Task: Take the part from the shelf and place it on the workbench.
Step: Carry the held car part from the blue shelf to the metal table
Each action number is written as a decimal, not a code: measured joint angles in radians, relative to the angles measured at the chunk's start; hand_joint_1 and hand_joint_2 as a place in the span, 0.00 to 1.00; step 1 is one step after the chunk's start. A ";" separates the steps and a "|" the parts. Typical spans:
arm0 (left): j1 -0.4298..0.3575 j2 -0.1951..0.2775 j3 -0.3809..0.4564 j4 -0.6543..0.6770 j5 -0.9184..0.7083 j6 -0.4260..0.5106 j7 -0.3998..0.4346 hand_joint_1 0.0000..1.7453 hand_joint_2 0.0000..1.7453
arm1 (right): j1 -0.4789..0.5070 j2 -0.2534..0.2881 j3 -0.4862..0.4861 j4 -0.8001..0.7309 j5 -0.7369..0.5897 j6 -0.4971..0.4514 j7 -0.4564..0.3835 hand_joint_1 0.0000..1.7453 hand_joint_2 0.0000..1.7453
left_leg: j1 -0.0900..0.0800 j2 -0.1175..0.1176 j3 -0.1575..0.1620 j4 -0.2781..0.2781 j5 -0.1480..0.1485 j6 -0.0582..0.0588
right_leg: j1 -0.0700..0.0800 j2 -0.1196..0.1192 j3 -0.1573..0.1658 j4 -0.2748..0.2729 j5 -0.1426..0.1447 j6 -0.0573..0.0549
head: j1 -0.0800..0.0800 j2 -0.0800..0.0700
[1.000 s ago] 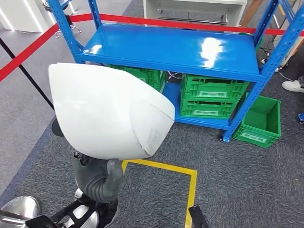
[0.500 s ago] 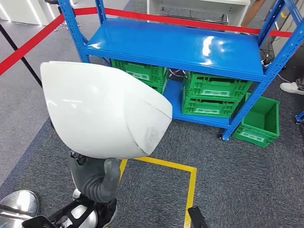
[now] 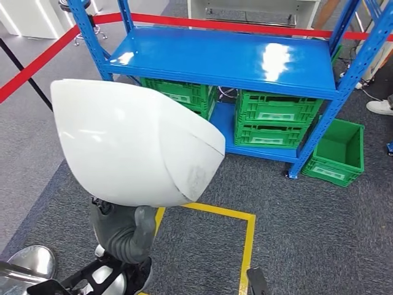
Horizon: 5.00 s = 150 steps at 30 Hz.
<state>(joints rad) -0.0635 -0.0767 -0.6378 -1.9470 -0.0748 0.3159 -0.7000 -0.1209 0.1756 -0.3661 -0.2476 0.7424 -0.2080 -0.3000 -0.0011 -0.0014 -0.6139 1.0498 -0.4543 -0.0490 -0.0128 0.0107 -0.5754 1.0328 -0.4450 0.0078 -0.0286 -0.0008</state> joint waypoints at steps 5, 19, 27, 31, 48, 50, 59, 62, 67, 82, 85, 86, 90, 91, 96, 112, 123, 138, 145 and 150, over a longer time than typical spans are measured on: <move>0.001 0.006 0.000 -0.002 0.005 -0.008 0.000 1.00 1.00 | 0.001 0.000 -0.010 0.000 -0.011 0.026 0.000 0.00 0.00 | 0.002 0.000 -0.094 0.211 -0.078 -0.009 | 0.001 -0.002 -0.010 0.000 0.005 -0.008 | -0.005 0.000; 0.006 0.004 0.002 -0.008 0.015 -0.035 0.000 1.00 1.00 | 0.011 0.000 -0.017 0.000 0.021 0.032 0.039 0.00 0.00 | 0.004 -0.016 0.037 -0.060 0.032 0.043 | 0.005 -0.003 -0.142 0.272 -0.118 0.045 | 0.008 0.000; 0.006 -0.002 0.002 -0.009 0.015 -0.037 0.000 1.00 1.00 | 0.016 0.000 -0.017 0.000 0.030 0.025 0.049 0.00 0.00 | 0.004 -0.087 0.026 -0.060 0.047 0.014 | 0.001 0.043 -0.001 0.004 -0.002 0.020 | 0.008 0.000; 0.005 -0.002 0.003 -0.010 0.017 -0.037 0.000 1.00 1.00 | 0.015 0.001 -0.017 0.000 0.029 0.023 0.047 0.00 0.00 | 0.004 -0.045 -0.016 0.021 -0.007 -0.005 | -0.001 0.005 -0.001 -0.004 0.006 -0.002 | -0.001 0.000; 0.005 -0.007 0.005 -0.013 0.018 -0.050 0.000 1.00 1.00 | 0.014 0.002 -0.015 0.000 0.030 0.021 0.052 0.00 0.00 | 0.003 -0.009 0.027 -0.063 0.045 0.045 | 0.009 -0.028 -0.082 0.205 -0.122 0.041 | 0.006 0.000; 0.005 -0.007 0.005 -0.013 0.017 -0.050 0.000 1.00 1.00 | 0.017 0.001 -0.015 0.000 0.030 0.022 0.054 0.00 0.00 | 0.003 -0.036 0.026 -0.062 0.046 0.047 | 0.009 -0.017 -0.120 0.281 -0.140 0.041 | 0.007 0.000; 0.006 -0.007 0.003 -0.016 0.019 -0.038 0.000 1.00 1.00 | 0.012 0.001 -0.011 0.000 0.033 0.017 0.056 0.00 0.00 | 0.009 -0.126 0.009 -0.059 0.058 0.008 | -0.002 0.042 0.006 0.002 -0.002 0.017 | 0.008 0.000; 0.001 -0.007 0.002 -0.025 0.020 -0.023 0.000 1.00 1.00 | 0.010 0.001 -0.010 0.000 0.032 0.024 0.054 0.00 0.00 | 0.004 -0.055 -0.045 0.046 -0.006 -0.004 | -0.003 0.004 0.006 -0.004 0.002 0.001 | -0.005 0.000; 0.000 -0.004 0.002 -0.028 0.016 -0.013 0.000 1.00 1.00 | 0.013 0.002 -0.010 0.000 0.031 0.036 0.054 0.00 0.00 | 0.004 -0.009 -0.113 0.188 -0.038 -0.008 | 0.002 -0.072 0.006 -0.004 -0.002 -0.002 | -0.011 0.000; -0.012 -0.004 -0.015 -0.048 0.015 0.026 0.000 1.00 1.00 | 0.015 0.008 -0.008 0.001 0.029 0.032 0.059 0.00 0.00 | 0.001 -0.057 0.013 -0.054 0.051 0.052 | 0.012 -0.011 -0.101 0.251 -0.115 0.039 | 0.005 0.000; -0.012 -0.004 -0.016 -0.049 0.015 0.027 0.000 1.00 1.00 | 0.014 0.009 -0.007 0.001 0.029 0.032 0.059 0.00 0.00 | 0.000 -0.100 0.013 -0.052 0.054 0.045 | 0.007 0.045 -0.019 0.055 -0.017 0.030 | 0.005 0.000; -0.012 -0.004 -0.016 -0.049 0.015 0.027 0.000 1.00 1.00 | 0.014 0.009 -0.007 0.001 0.029 0.032 0.059 0.00 0.00 | 0.001 -0.111 0.010 -0.052 0.056 0.040 | 0.006 0.063 -0.001 0.015 -0.005 0.029 | 0.005 0.000; -0.012 -0.004 -0.016 -0.051 0.015 0.027 0.000 1.00 1.00 | 0.010 0.011 -0.005 0.001 0.029 0.032 0.058 0.00 0.00 | 0.006 -0.122 -0.004 -0.051 0.060 0.017 | 0.006 0.043 0.009 -0.011 0.004 0.014 | 0.004 0.000; -0.013 -0.003 -0.016 -0.052 0.015 0.027 0.000 1.00 1.00 | 0.008 0.012 -0.005 0.001 0.029 0.032 0.058 0.00 0.00 | 0.004 -0.100 -0.014 -0.031 0.046 0.012 | 0.005 0.031 0.011 -0.014 0.007 0.009 | 0.000 0.000; -0.015 -0.001 -0.017 -0.054 0.019 0.028 0.000 1.00 1.00 | 0.014 0.013 -0.005 0.001 0.029 0.032 0.057 0.00 0.00 | 0.004 -0.017 -0.140 0.215 -0.060 -0.006 | 0.005 -0.044 0.013 -0.018 0.004 0.001 | -0.009 0.000; -0.017 -0.006 -0.016 -0.058 0.031 0.024 0.000 1.00 1.00 | 0.012 0.012 -0.002 0.001 0.032 0.019 0.063 0.00 0.00 | 0.002 -0.052 0.004 -0.055 0.056 0.052 | 0.012 -0.014 -0.113 0.271 -0.135 0.044 | 0.003 0.000; -0.016 -0.007 -0.015 -0.067 0.034 0.013 0.000 1.00 1.00 | 0.003 0.010 -0.002 0.000 0.032 0.021 0.065 0.00 0.00 | 0.003 -0.062 -0.050 0.028 0.011 0.009 | 0.004 0.024 0.010 -0.022 0.010 0.012 | -0.005 0.000; -0.018 -0.011 -0.016 -0.070 0.024 0.015 0.000 1.00 1.00 | -0.002 0.007 -0.001 0.000 0.032 0.027 0.070 0.00 0.00 | -0.003 0.025 0.013 -0.061 0.051 0.053 | 0.014 -0.075 -0.005 0.061 -0.066 0.049 | 0.003 0.000; -0.017 -0.012 -0.016 -0.070 0.024 0.015 0.000 1.00 1.00 | 0.004 0.006 -0.001 0.000 0.032 0.024 0.072 0.00 0.00 | -0.001 -0.079 0.016 -0.059 0.053 0.053 | 0.005 0.017 -0.055 0.122 -0.039 0.051 | 0.011 0.000; -0.018 -0.012 -0.016 -0.070 0.024 0.015 0.000 1.00 1.00 | 0.003 0.006 -0.001 0.000 0.032 0.023 0.072 0.00 0.00 | 0.007 -0.132 0.001 -0.062 0.067 0.024 | 0.000 0.079 0.007 -0.015 -0.001 0.041 | 0.011 0.000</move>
<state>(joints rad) -0.0812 -0.0889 -0.6539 -2.0173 -0.0507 0.3307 -0.7000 -0.1177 0.1812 -0.3673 -0.2472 0.7743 -0.1846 -0.2285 0.0058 -0.1337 -0.6132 0.9875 -0.3877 -0.0253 -0.0129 0.0896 -0.5688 1.0177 -0.4455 0.0491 -0.0174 -0.0004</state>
